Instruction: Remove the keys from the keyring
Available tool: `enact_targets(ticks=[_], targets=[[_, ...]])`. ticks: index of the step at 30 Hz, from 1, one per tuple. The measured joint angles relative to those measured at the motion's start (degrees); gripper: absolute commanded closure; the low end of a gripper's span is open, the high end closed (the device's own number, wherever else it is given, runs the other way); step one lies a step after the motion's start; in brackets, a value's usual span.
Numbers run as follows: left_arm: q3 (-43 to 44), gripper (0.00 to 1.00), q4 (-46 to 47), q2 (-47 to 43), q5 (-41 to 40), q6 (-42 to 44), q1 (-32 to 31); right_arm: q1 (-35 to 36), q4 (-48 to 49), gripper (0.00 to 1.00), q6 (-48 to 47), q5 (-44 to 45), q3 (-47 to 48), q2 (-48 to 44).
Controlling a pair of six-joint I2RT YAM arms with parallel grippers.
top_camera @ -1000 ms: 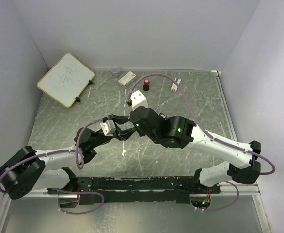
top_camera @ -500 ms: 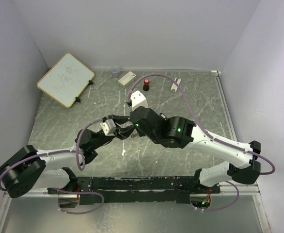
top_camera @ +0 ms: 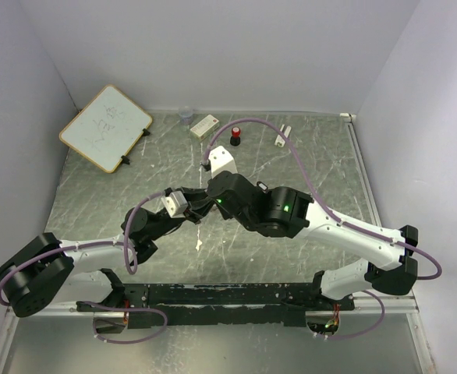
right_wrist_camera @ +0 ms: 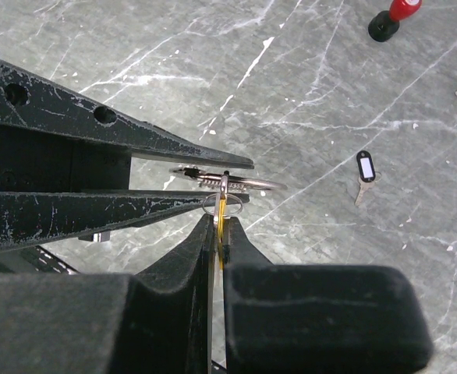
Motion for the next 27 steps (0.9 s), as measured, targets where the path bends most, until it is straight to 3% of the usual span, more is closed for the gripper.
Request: enact_targets(ticks=[12,27], targets=[[-0.13,0.79,-1.03,-1.31,0.04,1.01,0.00,0.07,0.31,1.00,0.00,0.55,0.00,-0.02],[-0.74,0.84,-5.25,-5.90,0.02,4.02,-0.11,0.26,0.35,1.00,0.20,1.22,0.00,-0.66]])
